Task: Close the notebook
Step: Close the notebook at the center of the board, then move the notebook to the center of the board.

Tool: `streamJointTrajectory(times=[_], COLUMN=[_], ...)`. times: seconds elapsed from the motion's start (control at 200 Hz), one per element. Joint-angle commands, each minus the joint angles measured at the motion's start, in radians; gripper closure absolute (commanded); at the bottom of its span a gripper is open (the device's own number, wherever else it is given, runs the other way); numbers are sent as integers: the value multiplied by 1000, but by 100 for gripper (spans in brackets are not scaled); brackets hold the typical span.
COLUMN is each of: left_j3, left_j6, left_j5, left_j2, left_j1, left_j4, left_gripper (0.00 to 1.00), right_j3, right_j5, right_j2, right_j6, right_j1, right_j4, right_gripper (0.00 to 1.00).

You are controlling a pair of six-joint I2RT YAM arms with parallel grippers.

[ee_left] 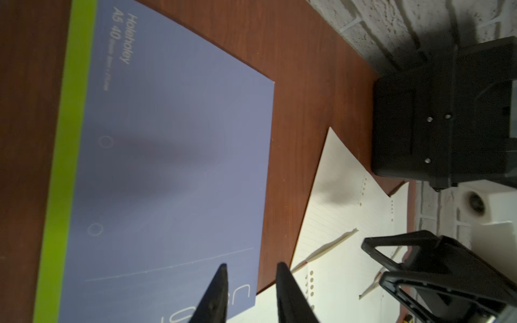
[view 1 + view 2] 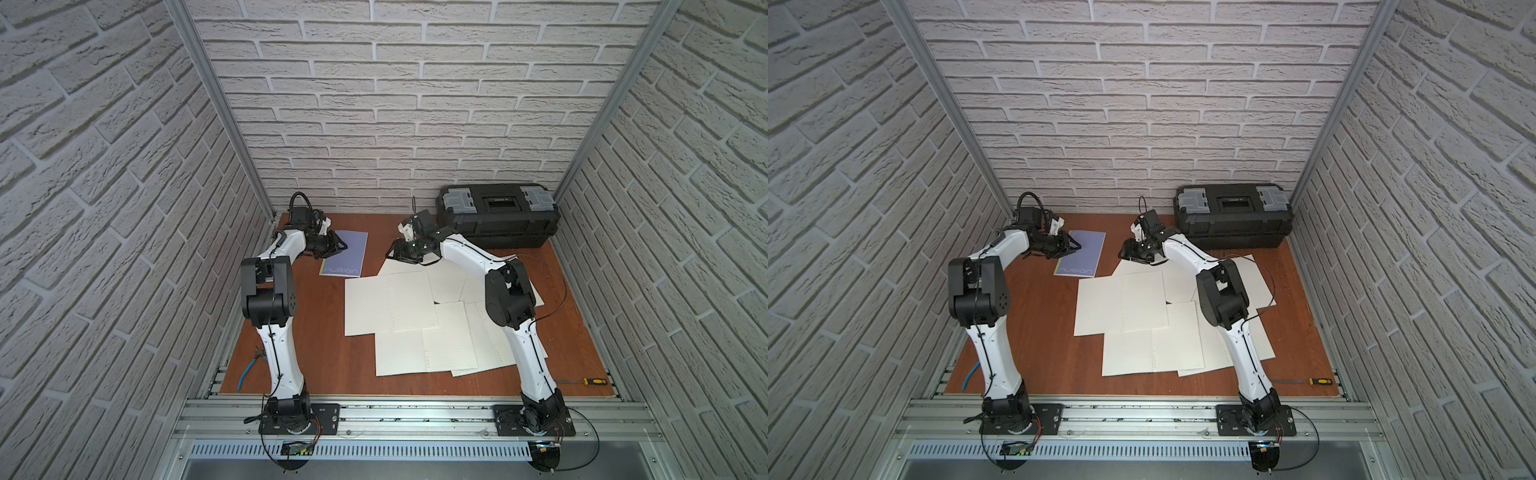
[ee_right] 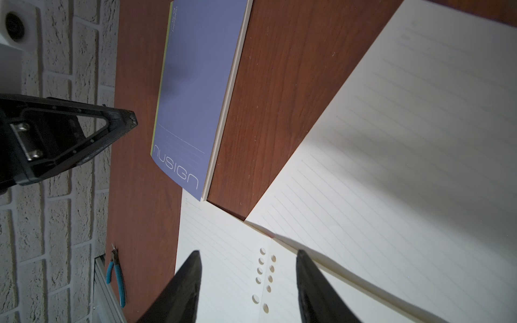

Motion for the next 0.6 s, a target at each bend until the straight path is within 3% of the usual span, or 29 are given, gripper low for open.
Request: streamJointTrajectory(times=[0.0, 0.595], left_j3=[18, 136], left_j6=[37, 167], left_j5=[-127, -474], left_j2=[23, 133], left_j1=[-4, -118], left_j4=[-47, -251], left_gripper=[69, 75], right_j3=[26, 60], right_j5=[1, -11], right_j2=[-46, -9], right_j6=[9, 26], right_j1=[0, 14], right_j4=[21, 27], right_gripper=[45, 47])
